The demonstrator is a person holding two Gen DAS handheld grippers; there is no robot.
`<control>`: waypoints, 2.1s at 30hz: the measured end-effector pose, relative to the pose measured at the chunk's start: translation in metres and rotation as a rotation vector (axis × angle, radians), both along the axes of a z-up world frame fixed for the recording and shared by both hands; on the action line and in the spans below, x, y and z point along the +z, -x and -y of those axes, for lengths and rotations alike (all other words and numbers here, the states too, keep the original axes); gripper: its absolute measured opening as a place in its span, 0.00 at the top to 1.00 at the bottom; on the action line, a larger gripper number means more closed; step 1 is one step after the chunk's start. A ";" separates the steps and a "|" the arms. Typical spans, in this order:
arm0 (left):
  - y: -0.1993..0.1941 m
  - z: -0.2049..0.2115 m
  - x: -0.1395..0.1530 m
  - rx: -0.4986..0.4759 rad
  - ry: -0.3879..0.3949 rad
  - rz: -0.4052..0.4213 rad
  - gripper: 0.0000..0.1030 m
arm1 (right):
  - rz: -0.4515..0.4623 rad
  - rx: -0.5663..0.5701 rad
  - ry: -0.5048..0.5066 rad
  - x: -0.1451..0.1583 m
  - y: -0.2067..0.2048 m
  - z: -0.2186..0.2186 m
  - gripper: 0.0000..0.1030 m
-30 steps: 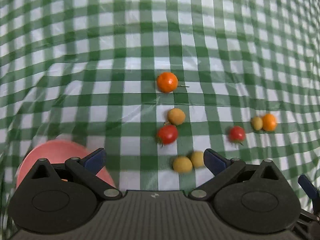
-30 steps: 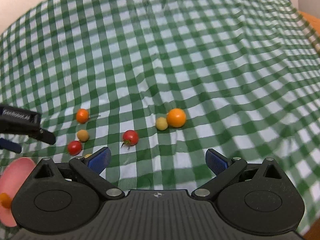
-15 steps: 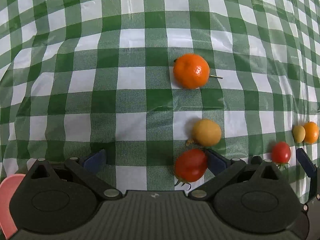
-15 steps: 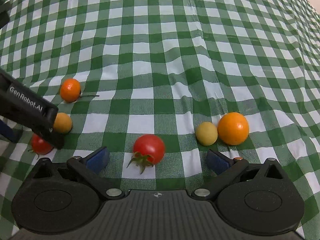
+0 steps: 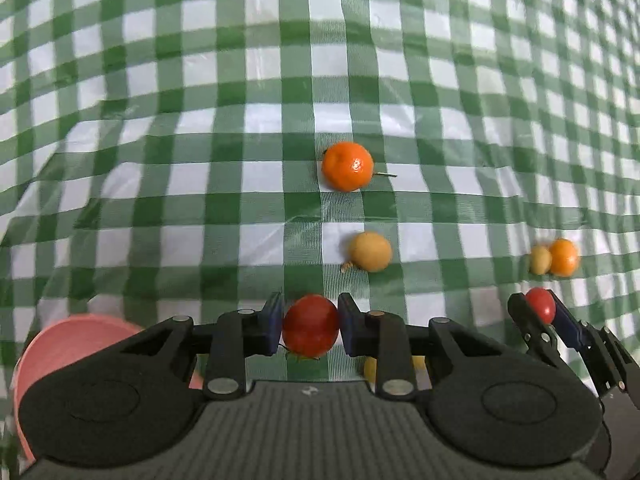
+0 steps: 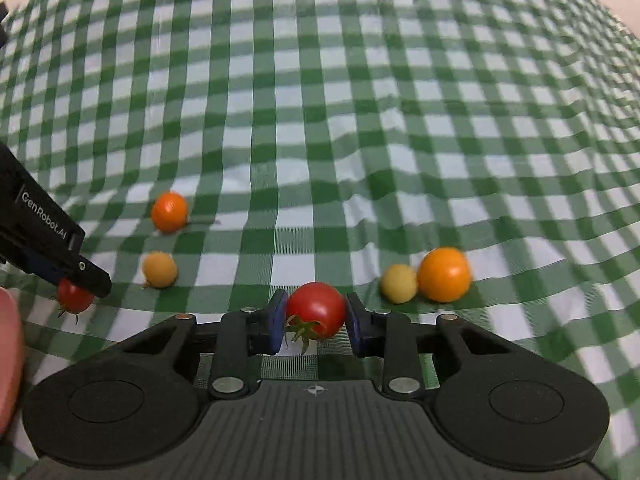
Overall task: Organize fruits
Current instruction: 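Carry both cherry tomatoes onto the pink plate and open both tools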
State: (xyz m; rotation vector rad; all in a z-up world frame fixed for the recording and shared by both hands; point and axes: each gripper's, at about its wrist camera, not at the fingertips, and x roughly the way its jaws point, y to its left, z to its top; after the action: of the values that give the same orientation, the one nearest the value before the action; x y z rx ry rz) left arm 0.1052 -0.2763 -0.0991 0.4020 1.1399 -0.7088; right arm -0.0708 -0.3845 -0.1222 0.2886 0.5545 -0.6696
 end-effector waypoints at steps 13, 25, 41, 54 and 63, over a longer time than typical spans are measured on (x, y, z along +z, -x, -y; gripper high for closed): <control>0.092 -0.185 0.065 0.125 -0.029 -0.045 0.68 | 0.041 0.312 -0.152 0.066 0.056 -0.147 0.69; 0.114 -0.312 0.084 0.282 0.050 -0.021 0.68 | -0.022 0.505 -0.134 0.104 0.067 -0.275 0.69; 0.119 -0.333 0.096 0.293 0.150 -0.010 0.69 | -0.041 0.500 -0.061 0.116 0.071 -0.299 0.69; 0.110 -0.323 0.087 0.304 0.128 -0.025 0.68 | -0.058 0.485 -0.079 0.107 0.064 -0.288 0.69; 0.082 -0.299 0.087 0.316 0.143 -0.007 0.69 | -0.075 0.455 -0.073 0.099 0.039 -0.273 0.69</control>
State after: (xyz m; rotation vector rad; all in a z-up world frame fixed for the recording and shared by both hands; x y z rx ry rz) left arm 0.0233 0.0231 -0.0125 0.0945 1.1202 -0.5095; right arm -0.1093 -0.1118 -0.0232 0.1960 0.6899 -0.2209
